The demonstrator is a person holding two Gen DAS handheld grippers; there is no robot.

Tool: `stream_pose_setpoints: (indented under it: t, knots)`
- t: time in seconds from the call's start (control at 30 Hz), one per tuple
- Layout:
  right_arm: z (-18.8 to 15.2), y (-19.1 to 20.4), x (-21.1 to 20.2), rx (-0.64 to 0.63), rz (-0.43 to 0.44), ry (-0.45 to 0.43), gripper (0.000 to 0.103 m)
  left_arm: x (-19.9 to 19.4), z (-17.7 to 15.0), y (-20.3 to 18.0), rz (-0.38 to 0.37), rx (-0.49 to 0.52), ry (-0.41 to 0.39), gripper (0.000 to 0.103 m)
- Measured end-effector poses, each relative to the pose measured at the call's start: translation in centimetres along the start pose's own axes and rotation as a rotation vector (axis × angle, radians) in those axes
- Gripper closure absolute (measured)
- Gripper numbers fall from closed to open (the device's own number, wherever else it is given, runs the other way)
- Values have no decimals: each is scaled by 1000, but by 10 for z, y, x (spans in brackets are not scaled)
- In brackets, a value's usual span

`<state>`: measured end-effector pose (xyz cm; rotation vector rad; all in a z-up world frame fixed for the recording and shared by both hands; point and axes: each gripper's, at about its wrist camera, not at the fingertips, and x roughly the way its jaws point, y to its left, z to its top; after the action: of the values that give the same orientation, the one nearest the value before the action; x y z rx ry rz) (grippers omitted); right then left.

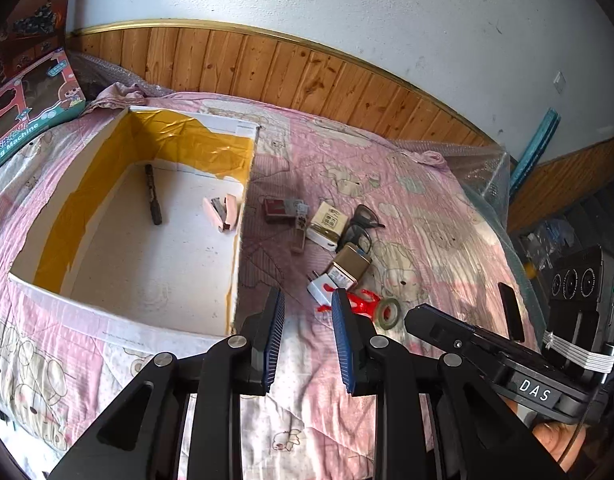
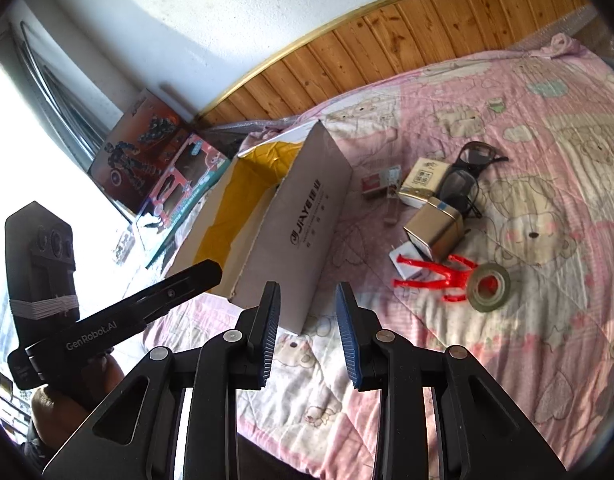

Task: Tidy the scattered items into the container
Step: 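Move both tools back toward the remaining items on the bedspread, then grasp the green tape roll with the right tool while the left tool grasps the red figure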

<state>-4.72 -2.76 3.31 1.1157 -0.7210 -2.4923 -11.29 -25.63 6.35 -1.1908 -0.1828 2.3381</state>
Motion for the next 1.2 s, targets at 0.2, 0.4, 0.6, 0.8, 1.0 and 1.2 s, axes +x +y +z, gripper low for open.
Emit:
stream_pose_setpoints:
  t: [0.2,0.4,0.6,0.8,1.0,1.2]
  knots:
    - [-21,-35,-21,49,-49,-13,71,15,-21,-31,-34,27,53,77]
    - [-38,-72,-27,94,-114,-9,71,50,-39,-52,-81,29,151,77]
    - [-49,-105,-16,133,-149,27,67,90,-50,-69,-91,46,220,66]
    - [-41,-130,3,191,-130,41,62,118,-41,-78,-46,130,214,54]
    - [-10,-148,33,194,-158,39,57,138,-28,-73,24,219,161,54]
    - [0,-159,68,120,-172,118,84,174,-22,-60,0,227,168,54]
